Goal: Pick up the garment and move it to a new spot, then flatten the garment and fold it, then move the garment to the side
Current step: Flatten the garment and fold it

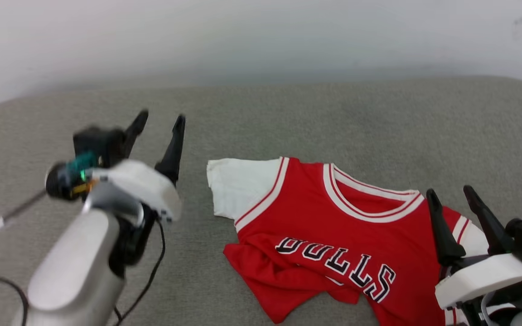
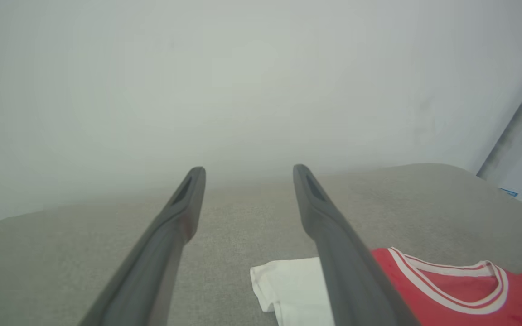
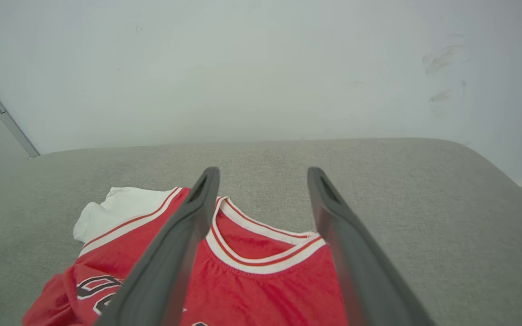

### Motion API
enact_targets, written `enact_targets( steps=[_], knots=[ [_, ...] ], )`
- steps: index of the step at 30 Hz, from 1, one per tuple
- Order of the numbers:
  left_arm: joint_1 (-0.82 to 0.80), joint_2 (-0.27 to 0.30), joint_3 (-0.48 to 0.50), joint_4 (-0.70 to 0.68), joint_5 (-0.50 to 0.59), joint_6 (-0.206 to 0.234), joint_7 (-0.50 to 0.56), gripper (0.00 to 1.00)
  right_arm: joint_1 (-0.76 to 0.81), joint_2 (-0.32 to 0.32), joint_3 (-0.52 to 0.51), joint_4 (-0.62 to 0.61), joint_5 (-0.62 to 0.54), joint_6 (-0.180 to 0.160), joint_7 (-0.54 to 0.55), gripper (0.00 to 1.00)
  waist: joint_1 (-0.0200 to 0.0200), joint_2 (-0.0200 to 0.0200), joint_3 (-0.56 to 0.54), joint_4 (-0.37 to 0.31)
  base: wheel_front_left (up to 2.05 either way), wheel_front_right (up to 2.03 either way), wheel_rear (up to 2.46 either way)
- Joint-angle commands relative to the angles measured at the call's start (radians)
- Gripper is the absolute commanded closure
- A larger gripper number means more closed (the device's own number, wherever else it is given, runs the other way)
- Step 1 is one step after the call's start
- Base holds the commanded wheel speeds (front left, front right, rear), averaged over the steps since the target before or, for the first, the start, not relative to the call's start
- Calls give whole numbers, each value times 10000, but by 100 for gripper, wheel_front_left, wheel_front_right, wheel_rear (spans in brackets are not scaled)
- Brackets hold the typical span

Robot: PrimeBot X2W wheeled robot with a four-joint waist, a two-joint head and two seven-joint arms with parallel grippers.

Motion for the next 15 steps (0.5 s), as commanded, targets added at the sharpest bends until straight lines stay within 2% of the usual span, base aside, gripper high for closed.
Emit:
enact_targets(
  steps=[1,6,9,15],
  knots=[
    [-493,109,-57,165,-91,-238,323,0,-191,36,25,-59,-57,-3,7,0,0,0,531,-410,0,0,0],
    [-2275,201,-516,1174,-763,-1367,2428,0,-615,72,276,-113,-70,-3,-71,0,0,0,1218,-936,0,0,0],
    [-2987,328,-874,1998,-1124,-1891,3833,0,-790,123,314,-49,-52,-3,-168,0,0,0,1565,-1187,0,0,0],
    [-3814,685,-1513,3692,-1519,-2264,6143,0,-999,196,412,187,75,-3,-392,0,0,0,2134,-1585,0,0,0]
  ],
)
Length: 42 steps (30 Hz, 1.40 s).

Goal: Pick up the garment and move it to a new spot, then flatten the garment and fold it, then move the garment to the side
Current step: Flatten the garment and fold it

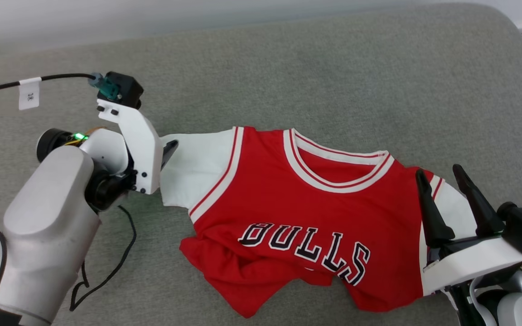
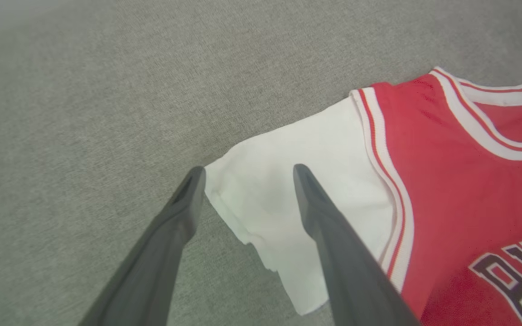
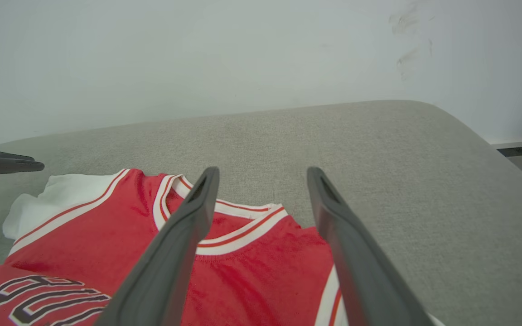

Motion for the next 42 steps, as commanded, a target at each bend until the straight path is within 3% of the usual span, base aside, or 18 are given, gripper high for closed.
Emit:
enact_targets(
  steps=[1,7,10,11,12,13,17,23,30,36,42],
  knots=[
    [-221,63,-66,282,-66,-50,224,0,-221,61,48,54,63,-3,-94,0,-1,-1,327,-277,0,0,0],
    [-521,-66,-385,1839,-188,-89,1168,0,-439,88,170,366,302,-3,-257,0,-1,-1,735,-525,0,0,0],
    [-294,-458,-496,2543,-568,-146,1741,0,-462,93,172,521,391,-3,-347,0,-1,-1,791,-593,0,0,0],
    [-163,-654,-497,2727,-823,-178,1949,28,-474,94,159,576,403,-3,-341,0,-1,-1,792,-606,0,0,0],
    [-70,-803,-459,2849,-996,-208,2007,85,-490,94,145,609,435,-3,-359,0,-1,-1,781,-614,0,0,0],
    [-11,-896,-487,2976,-1140,-236,2125,100,-500,94,125,656,484,-3,-361,0,-1,-1,759,-618,0,0,0],
    [-47,-799,-558,3089,-1056,-232,1244,100,-458,93,15,815,585,-3,-280,0,-1,-1,504,-561,0,0,0],
    [-349,-663,-493,2862,-639,-228,-1311,100,-149,90,-339,907,768,-3,113,0,-1,-1,-220,-144,0,0,0],
    [73,-721,-188,2477,-255,316,-3819,100,245,-39,-1089,1168,1147,-3,1161,0,-1,-1,-1130,536,0,0,0],
    [1022,-474,129,1155,-301,916,-4861,100,100,-576,-1998,2023,1702,-3,2473,0,-1,-1,-1487,972,0,0,0],
    [2174,-82,230,-927,-301,1599,-4913,100,-666,-1282,-2538,3397,1845,-3,4527,0,-1,-1,-1302,1362,0,0,0]
  ],
)
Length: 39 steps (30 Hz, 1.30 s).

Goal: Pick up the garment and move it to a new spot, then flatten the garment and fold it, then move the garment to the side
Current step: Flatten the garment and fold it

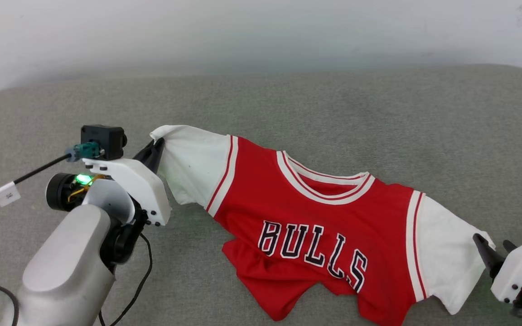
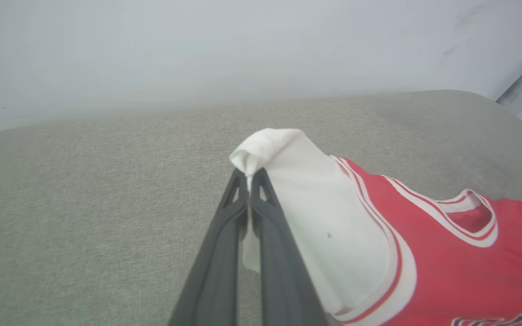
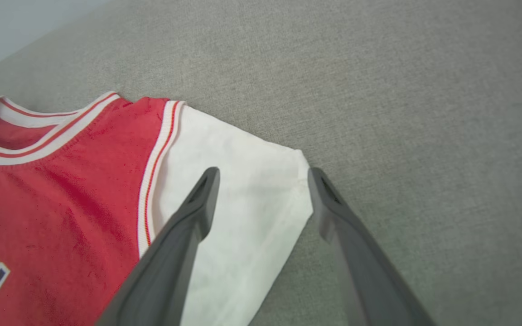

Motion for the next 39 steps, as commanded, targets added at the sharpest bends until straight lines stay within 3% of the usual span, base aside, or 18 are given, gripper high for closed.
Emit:
enact_targets(
  steps=[1,5,9,11,12,13,14,15,27,34,39],
  knots=[
    [277,104,32,-589,32,204,60,100,-411,-275,10,396,-107,-3,554,0,0,-1,217,213,0,0,0],
    [686,274,107,-1762,-34,604,249,100,-1172,-481,47,1361,-519,-3,1753,0,0,-1,580,471,0,0,0],
    [866,365,97,-2482,-64,807,463,100,-1868,-553,-73,2329,-1015,-3,2235,0,0,-1,935,625,0,0,0],
    [912,419,72,-2670,-69,874,551,100,-2076,-466,-164,2915,-1191,-5,2455,0,0,-1,1081,668,0,0,0],
    [916,440,33,-2830,-111,850,614,100,-2135,-215,-82,3780,-1331,-6,3010,0,0,-1,1215,716,0,0,0],
    [961,490,0,-2806,-132,828,674,100,-2086,164,39,4389,-1273,-3,3660,91,0,-1,1228,687,0,0,0],
    [961,490,0,-2806,-132,828,674,100,-2086,164,39,4389,-1273,-3,3660,91,0,-1,1228,687,0,0,0],
    [1033,520,-11,-2756,-155,820,703,100,-2150,257,135,4507,-1229,-2,3927,100,0,-1,1144,628,0,0,0],
    [733,921,364,-2501,-30,1004,351,100,-3433,-819,1167,2447,-1558,-6,2302,100,0,-1,2,206,0,0,0],
    [-608,775,772,-1430,-17,792,-117,100,-4779,-971,1458,2325,-1692,-5,1174,100,0,-1,-432,99,0,0,0],
    [-2143,603,922,-148,45,465,-331,100,-6327,-1004,1690,2794,-1644,-5,402,100,0,-1,-144,17,0,0,0]
  ],
)
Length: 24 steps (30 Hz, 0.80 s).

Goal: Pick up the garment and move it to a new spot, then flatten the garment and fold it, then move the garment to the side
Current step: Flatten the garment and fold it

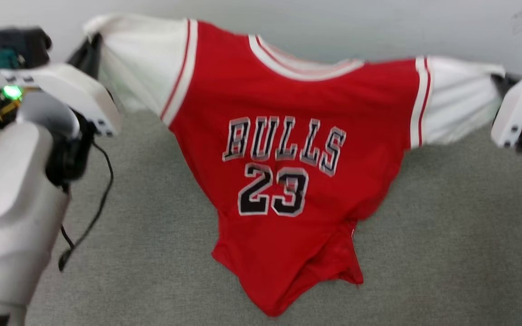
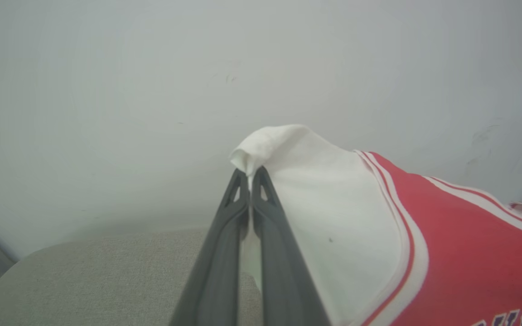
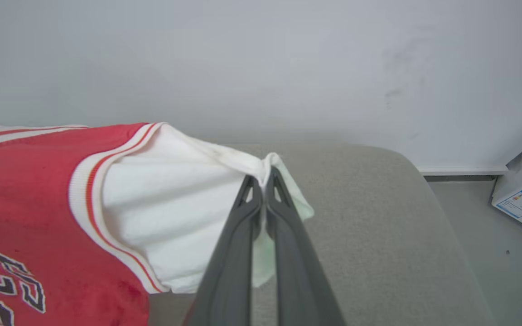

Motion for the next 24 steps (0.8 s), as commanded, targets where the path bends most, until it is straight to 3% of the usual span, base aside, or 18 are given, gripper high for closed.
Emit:
enact_targets(
  steps=[1,16,24],
  knots=[
    [-501,-40,82,306,72,-106,-126,100,-551,-48,31,138,-3,-7,-191,100,0,0,295,-50,0,0,0],
    [-6447,-51,463,2565,1191,-658,-2138,100,-6650,-254,750,1240,-140,-7,-3072,100,0,0,3296,-93,0,0,0],
    [-8266,-217,474,3196,1417,-1028,-2781,100,-8713,-357,1424,1665,41,-7,-3836,100,0,0,4242,-31,0,0,0]
  ],
)
